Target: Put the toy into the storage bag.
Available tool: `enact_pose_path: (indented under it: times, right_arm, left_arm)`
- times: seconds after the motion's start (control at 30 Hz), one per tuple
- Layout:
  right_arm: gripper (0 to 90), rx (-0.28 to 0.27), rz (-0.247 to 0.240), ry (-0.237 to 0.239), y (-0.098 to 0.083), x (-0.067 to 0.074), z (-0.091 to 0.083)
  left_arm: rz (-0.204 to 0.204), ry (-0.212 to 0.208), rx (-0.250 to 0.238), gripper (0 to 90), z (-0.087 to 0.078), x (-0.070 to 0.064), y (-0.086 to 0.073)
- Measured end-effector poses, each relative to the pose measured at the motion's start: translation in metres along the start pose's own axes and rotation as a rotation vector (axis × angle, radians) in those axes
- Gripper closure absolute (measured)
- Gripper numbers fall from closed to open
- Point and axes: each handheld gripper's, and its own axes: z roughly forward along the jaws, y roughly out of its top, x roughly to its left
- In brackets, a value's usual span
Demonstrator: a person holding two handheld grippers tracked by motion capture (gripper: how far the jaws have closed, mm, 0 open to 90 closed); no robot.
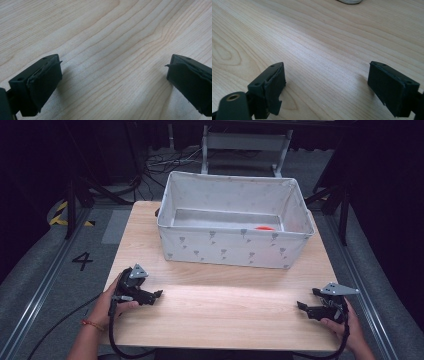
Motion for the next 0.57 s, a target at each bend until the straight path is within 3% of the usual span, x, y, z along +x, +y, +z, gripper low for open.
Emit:
enact_pose_path:
  times: [0.57]
  right_arm:
    - [15.0,0.0,0.0,0.0,0.0,0.0,0.0]
  left_arm:
    - [-0.015,0.015,-0.004,0.0,0.0006,-0.001,0.0005]
